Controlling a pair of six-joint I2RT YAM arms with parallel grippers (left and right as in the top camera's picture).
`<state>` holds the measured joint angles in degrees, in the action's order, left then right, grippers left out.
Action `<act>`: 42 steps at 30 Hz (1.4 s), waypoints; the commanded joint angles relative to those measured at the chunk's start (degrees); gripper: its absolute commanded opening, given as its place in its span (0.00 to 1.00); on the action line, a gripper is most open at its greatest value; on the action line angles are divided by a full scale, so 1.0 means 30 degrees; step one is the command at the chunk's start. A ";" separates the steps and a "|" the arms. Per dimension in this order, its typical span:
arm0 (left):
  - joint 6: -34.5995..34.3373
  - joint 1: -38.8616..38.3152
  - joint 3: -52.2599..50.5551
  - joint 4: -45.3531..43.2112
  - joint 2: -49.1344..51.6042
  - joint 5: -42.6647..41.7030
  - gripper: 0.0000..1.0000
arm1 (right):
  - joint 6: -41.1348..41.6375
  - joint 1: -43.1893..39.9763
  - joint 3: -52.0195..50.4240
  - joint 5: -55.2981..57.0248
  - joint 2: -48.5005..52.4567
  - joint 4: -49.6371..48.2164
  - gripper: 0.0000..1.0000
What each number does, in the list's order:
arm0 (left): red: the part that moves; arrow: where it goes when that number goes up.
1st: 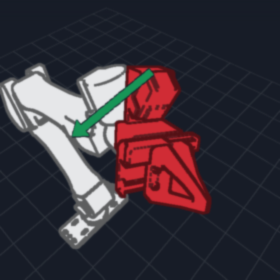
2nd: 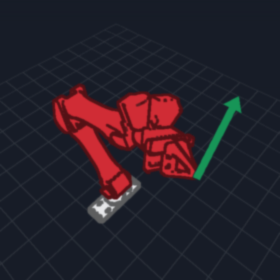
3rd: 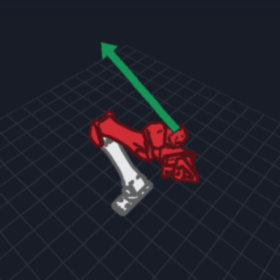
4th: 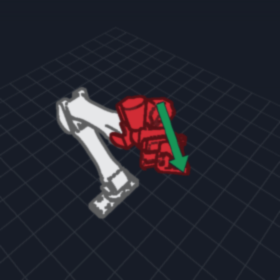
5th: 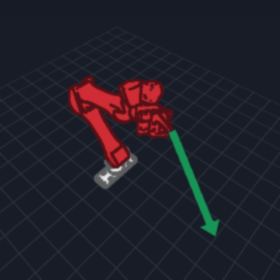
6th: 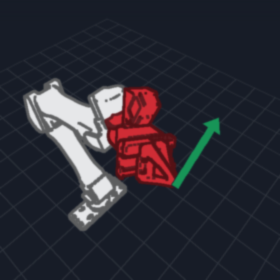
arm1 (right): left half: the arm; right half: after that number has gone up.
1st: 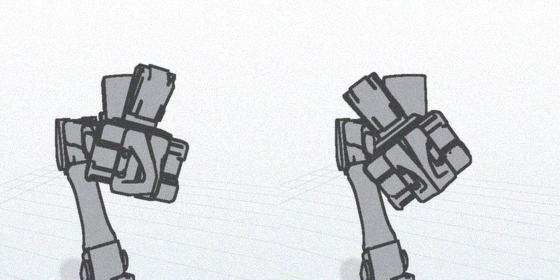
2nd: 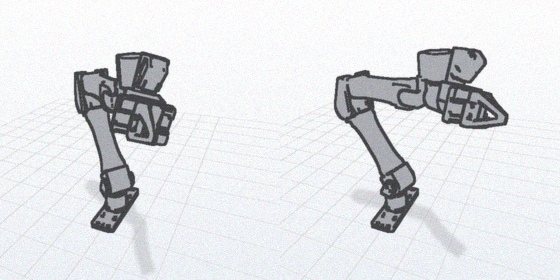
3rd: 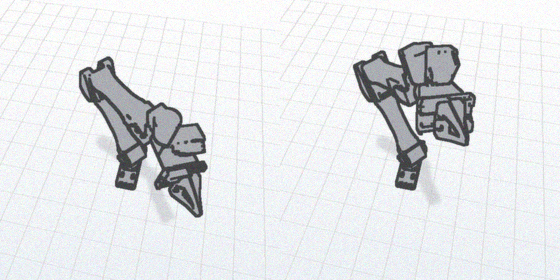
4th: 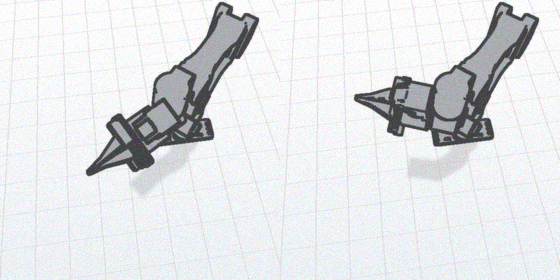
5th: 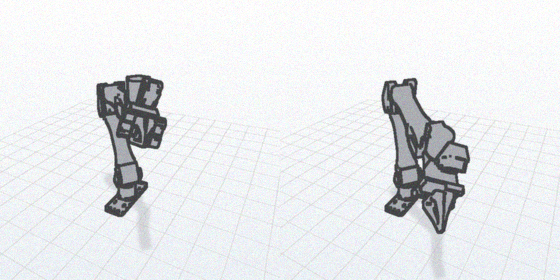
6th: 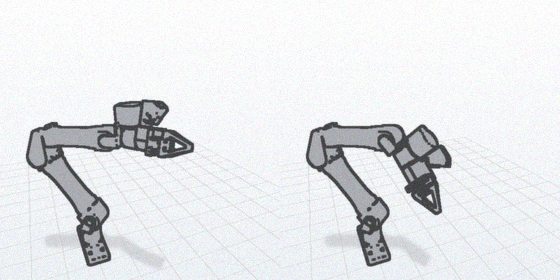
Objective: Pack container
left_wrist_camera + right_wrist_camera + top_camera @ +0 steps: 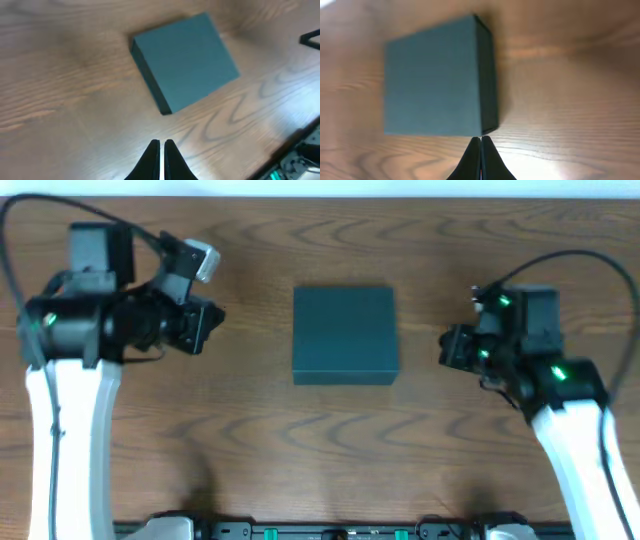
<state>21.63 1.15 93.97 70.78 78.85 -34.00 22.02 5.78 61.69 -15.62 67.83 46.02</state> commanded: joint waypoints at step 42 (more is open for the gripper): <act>0.1727 0.0095 -1.0870 -0.2251 -1.0309 -0.5472 0.95 | 0.5078 -0.0044 -0.2878 0.2127 -1.8185 1.1526 0.99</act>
<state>26.85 1.41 61.10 64.05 48.21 -49.58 36.64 5.78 53.34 -9.17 13.58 80.36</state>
